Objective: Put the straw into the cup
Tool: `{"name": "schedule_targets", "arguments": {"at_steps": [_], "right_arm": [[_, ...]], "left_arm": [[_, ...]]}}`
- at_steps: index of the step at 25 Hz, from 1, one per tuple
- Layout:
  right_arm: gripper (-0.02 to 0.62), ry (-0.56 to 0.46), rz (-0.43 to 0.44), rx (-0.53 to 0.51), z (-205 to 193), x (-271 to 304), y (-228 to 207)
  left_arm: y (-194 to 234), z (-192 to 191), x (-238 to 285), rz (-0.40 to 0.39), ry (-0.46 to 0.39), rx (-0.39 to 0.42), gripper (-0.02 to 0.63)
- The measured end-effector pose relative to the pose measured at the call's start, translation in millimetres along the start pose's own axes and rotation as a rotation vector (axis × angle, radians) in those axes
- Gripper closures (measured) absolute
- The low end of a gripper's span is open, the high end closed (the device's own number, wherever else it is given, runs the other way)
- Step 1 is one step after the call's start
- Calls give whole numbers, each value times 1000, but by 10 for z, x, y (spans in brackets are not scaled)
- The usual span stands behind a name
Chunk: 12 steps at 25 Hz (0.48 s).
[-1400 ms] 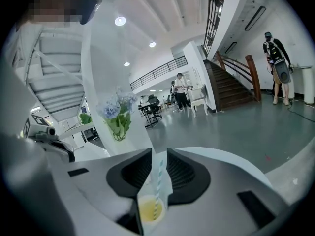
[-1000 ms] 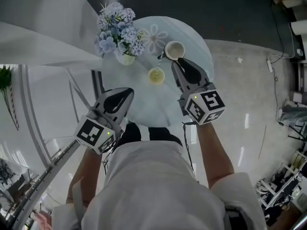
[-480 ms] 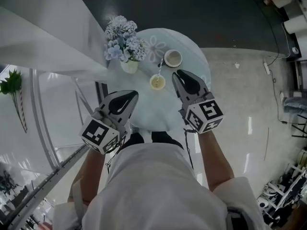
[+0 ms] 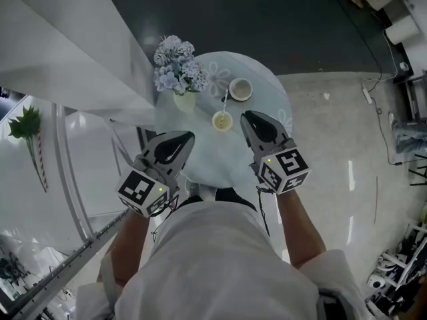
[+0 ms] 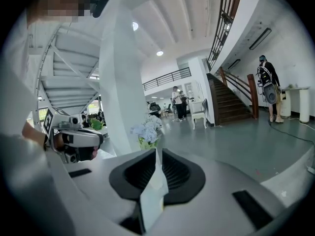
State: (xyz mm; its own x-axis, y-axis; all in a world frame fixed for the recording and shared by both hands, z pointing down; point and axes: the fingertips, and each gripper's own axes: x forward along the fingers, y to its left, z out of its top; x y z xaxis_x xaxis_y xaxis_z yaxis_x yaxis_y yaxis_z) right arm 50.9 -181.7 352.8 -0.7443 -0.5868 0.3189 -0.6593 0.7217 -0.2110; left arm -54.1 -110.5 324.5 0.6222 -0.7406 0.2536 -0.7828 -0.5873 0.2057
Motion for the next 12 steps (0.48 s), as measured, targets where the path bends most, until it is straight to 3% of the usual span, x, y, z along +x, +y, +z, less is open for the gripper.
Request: {"name": "schedule_targets", "arguments": {"at_steps": [12], "right_arm": [[558,-17,-1,-15,73,-114,268]], "left_arm": [[26,66,-128,-26,-27,19,584]]}}
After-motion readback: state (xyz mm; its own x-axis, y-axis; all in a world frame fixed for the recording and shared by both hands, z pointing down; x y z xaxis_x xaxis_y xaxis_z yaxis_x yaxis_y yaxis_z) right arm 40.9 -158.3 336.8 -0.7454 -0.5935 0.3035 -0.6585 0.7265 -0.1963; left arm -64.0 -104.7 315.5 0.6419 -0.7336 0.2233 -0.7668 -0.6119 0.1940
